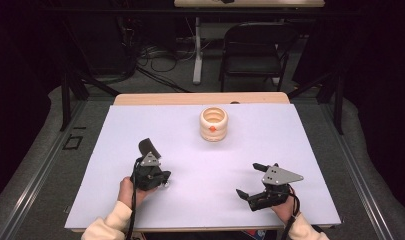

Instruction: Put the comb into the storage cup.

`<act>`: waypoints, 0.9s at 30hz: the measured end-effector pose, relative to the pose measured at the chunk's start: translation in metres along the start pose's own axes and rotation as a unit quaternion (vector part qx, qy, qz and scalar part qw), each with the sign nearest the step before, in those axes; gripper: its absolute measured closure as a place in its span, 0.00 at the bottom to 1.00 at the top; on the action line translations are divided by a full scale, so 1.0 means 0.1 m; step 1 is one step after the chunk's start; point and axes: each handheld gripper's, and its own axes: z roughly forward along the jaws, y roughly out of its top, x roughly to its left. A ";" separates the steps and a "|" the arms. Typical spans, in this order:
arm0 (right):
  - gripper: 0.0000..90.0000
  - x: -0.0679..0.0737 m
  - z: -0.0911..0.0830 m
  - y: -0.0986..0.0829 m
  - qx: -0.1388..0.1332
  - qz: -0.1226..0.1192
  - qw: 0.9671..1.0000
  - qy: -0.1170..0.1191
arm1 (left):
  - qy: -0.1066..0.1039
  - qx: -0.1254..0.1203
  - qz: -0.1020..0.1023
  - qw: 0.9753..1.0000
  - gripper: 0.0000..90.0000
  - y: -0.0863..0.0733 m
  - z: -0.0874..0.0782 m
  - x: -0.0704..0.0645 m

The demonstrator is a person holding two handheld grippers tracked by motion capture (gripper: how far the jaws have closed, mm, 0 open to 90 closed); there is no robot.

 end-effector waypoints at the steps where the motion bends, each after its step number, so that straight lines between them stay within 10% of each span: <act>1: 0.00 0.00 0.00 0.00 0.000 0.000 1.000 0.000 | 0.001 0.003 -0.001 1.000 1.00 -0.01 -0.01 0.00; 27: 0.00 0.00 -0.01 0.00 -0.001 0.000 1.000 -0.003 | 0.020 0.015 -0.024 0.999 1.00 -0.14 -0.21 0.14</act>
